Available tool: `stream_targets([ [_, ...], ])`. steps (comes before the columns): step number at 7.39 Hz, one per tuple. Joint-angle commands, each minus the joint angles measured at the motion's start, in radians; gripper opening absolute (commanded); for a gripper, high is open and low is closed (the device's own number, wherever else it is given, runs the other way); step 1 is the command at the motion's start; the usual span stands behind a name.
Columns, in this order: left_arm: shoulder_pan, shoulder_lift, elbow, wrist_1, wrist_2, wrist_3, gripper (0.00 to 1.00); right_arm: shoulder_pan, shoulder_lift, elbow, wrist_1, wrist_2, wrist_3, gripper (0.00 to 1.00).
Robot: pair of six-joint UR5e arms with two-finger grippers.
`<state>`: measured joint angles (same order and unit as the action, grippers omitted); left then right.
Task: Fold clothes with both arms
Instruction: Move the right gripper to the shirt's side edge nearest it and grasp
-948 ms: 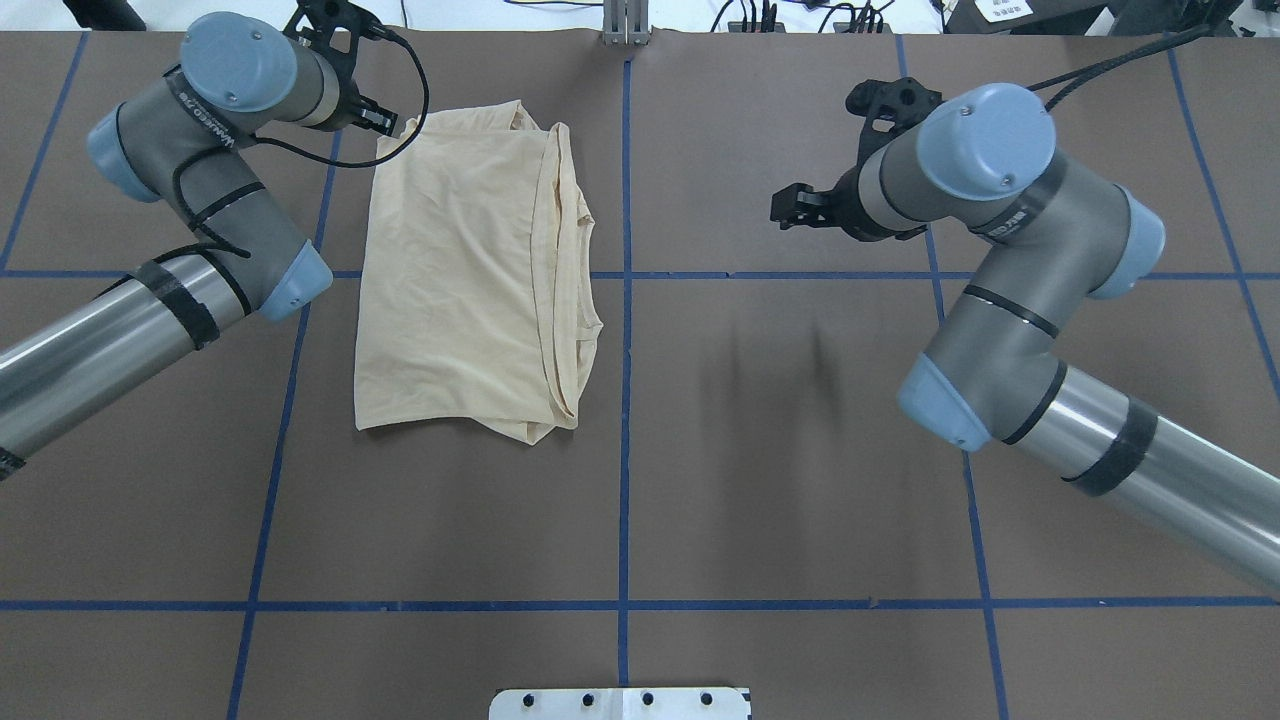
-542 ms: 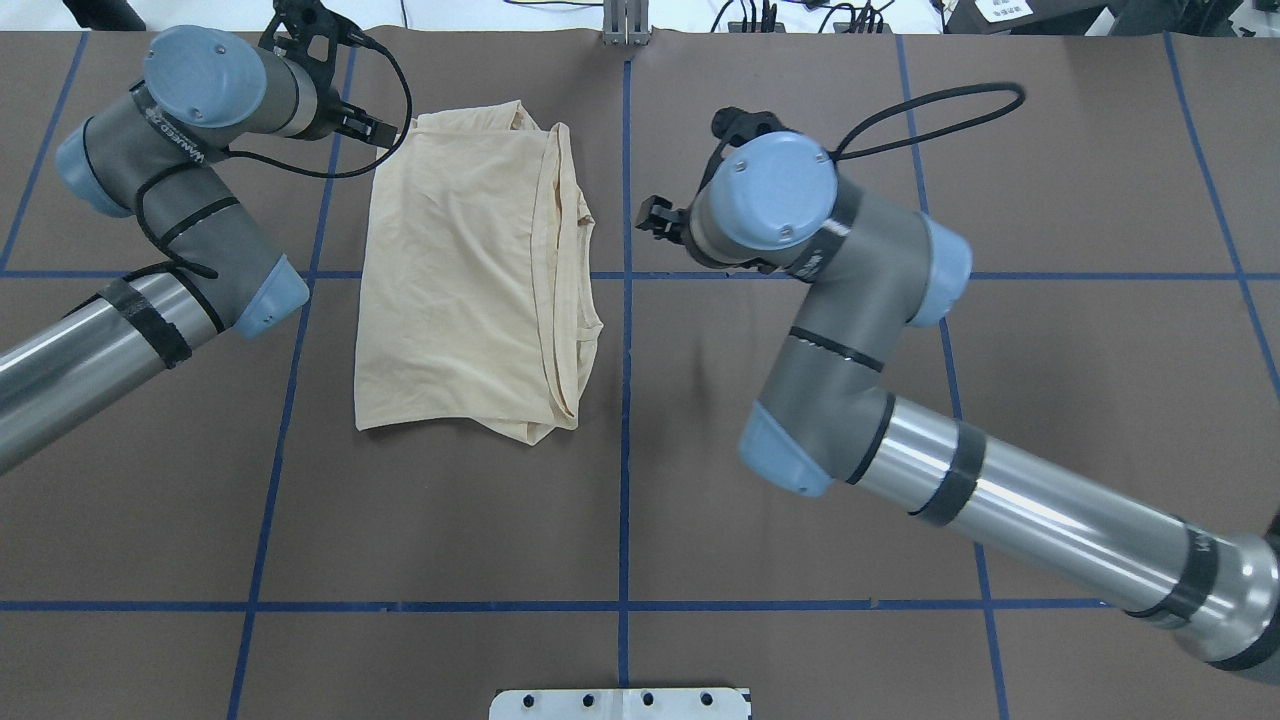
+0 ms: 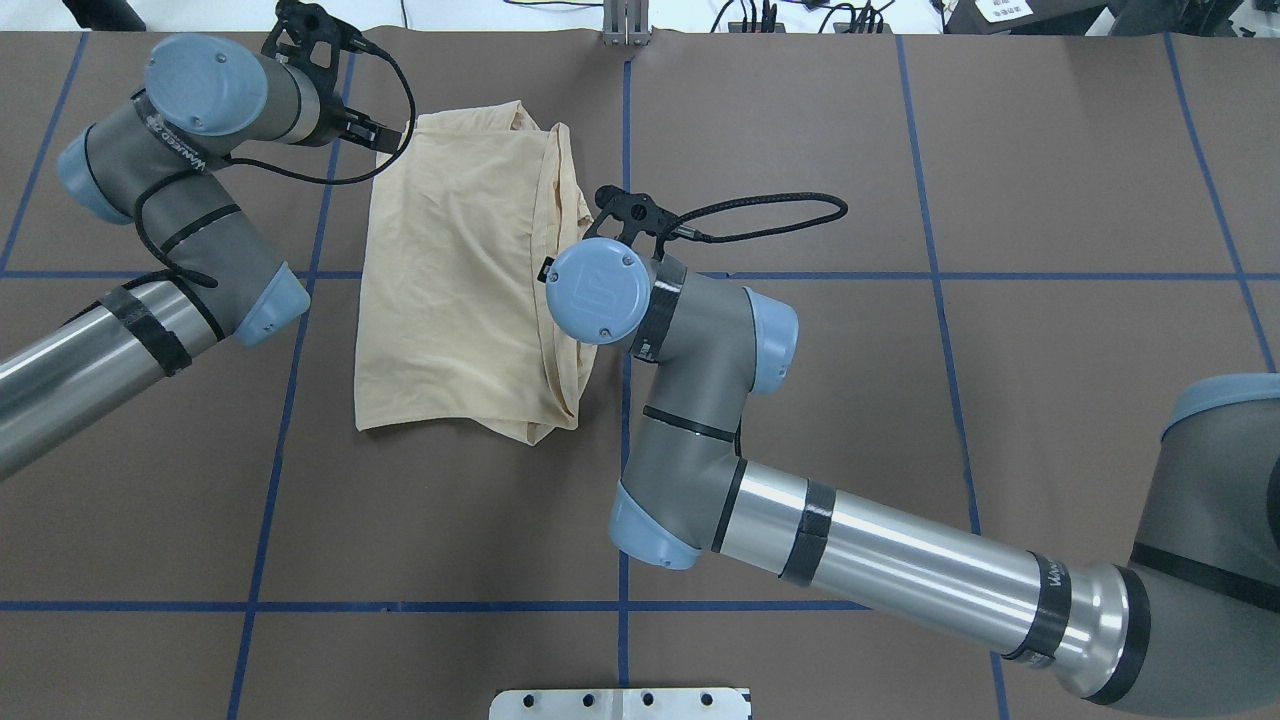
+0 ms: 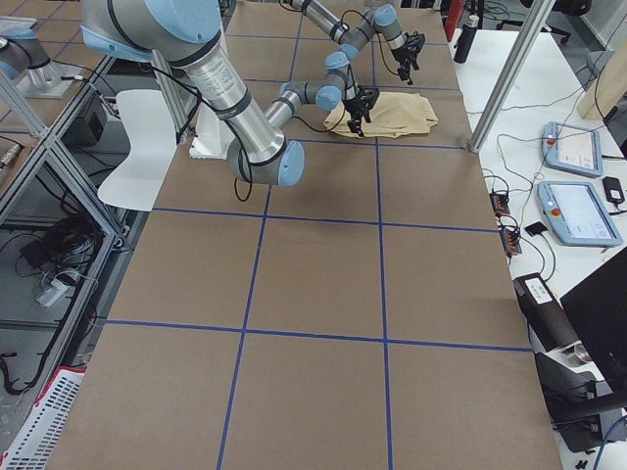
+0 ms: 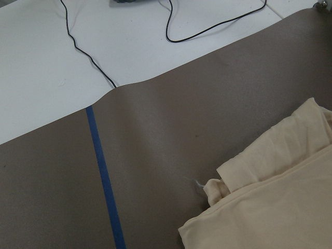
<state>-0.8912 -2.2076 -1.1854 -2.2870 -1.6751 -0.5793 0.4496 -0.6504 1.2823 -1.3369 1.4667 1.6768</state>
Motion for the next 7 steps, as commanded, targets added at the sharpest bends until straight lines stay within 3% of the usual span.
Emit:
stream_targets([
  [1, 0.006, 0.0, -0.002, -0.002, 0.0, -0.002, 1.0, -0.026, 0.0, -0.017, -0.004, -0.011, -0.015, 0.41],
  [3, 0.006, 0.005, -0.002, -0.002, 0.0, -0.002, 1.0, -0.031, 0.003, -0.032, -0.004, -0.019, -0.04, 0.35],
  [7, 0.006, 0.014, -0.011, -0.002, 0.0, -0.001, 1.0, -0.034, 0.031, -0.064, -0.004, -0.022, -0.042, 0.35],
])
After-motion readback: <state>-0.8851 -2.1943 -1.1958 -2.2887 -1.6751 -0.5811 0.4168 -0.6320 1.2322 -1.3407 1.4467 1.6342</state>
